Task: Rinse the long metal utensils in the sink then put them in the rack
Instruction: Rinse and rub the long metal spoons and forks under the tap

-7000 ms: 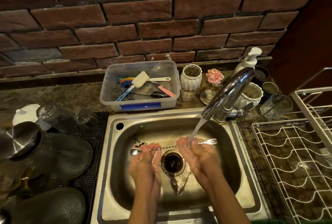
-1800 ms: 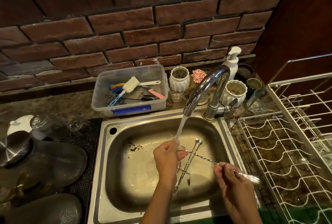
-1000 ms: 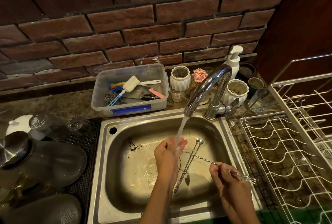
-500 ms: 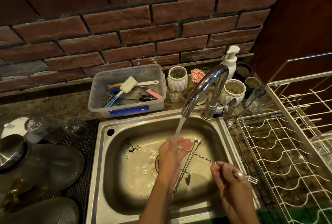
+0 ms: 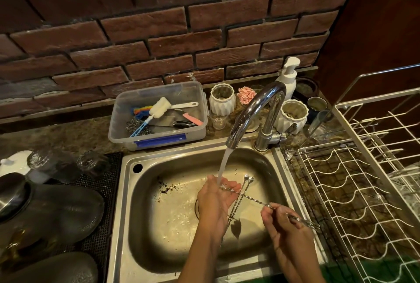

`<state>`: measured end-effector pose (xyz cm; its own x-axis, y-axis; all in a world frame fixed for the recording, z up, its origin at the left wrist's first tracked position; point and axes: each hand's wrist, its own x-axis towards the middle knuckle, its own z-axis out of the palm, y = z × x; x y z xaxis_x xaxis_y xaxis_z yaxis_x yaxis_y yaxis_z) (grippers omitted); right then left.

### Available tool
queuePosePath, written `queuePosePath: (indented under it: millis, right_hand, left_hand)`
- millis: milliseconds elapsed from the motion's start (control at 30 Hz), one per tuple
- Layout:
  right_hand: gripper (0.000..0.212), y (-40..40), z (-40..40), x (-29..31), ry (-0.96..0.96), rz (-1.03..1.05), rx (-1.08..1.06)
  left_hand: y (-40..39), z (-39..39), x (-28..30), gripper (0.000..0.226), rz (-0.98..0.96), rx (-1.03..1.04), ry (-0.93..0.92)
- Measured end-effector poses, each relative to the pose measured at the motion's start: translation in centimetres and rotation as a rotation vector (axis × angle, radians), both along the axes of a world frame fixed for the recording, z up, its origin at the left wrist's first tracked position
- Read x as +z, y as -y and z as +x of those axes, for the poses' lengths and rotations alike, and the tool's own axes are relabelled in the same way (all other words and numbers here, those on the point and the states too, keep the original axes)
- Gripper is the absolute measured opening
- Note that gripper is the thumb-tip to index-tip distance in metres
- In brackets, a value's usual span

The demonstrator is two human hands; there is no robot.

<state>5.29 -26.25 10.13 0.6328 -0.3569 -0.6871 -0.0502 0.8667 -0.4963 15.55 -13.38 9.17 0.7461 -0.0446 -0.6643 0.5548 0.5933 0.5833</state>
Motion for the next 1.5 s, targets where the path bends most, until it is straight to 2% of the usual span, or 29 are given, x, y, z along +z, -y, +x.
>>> queuePosePath:
  millis: [67, 133, 367, 567, 800, 933, 1067, 1200, 1333, 1400, 1500]
  right_hand:
    - [0.031, 0.2, -0.1, 0.0, 0.002, 0.002, 0.008]
    - [0.03, 0.3, -0.1, 0.0, 0.004, 0.006, 0.007]
    - [0.016, -0.7, 0.3, 0.4, -0.026, 0.021, 0.033]
    - [0.018, -0.9, 0.5, 0.3, -0.026, 0.014, -0.028]
    - [0.019, -0.6, 0.5, 1.1, -0.035, 0.03, -0.021]
    - [0.018, -0.5, 0.1, 1.3, -0.066, 0.011, -0.022]
    - [0.016, -0.8, 0.2, 1.4, -0.078, -0.018, -0.029]
    - [0.017, -1.0, 0.4, 1.3, -0.094, 0.0, -0.037]
    - [0.017, -1.0, 0.5, 1.2, -0.095, -0.003, -0.066]
    - [0.018, -0.8, 0.7, 1.0, -0.099, -0.029, -0.066]
    - [0.021, -0.3, 1.1, 0.4, -0.107, -0.085, -0.059]
  left_hand:
    - [-0.2, 0.1, 0.2, 0.02, -0.029, 0.015, -0.003]
    - [-0.2, -0.1, 0.4, 0.021, -0.018, 0.033, 0.016]
    - [0.2, -0.2, 0.2, 0.016, 0.163, 0.185, 0.002]
    - [0.0, 0.2, 0.4, 0.02, 0.093, 0.133, 0.041]
    - [0.3, 0.1, 0.3, 0.01, 0.206, 0.11, 0.026]
    - [0.0, 0.3, 0.1, 0.017, 0.203, 0.114, -0.037]
    - [0.1, 0.0, 0.1, 0.011, 0.214, 0.1, -0.028]
    - [0.4, -0.4, 0.2, 0.026, 0.246, 0.117, 0.006]
    - [0.3, -0.3, 0.6, 0.011, 0.253, 0.04, 0.066]
    - [0.2, -0.3, 0.6, 0.015, 0.256, 0.039, 0.062]
    - [0.3, -0.5, 0.6, 0.008, 0.265, 0.056, 0.065]
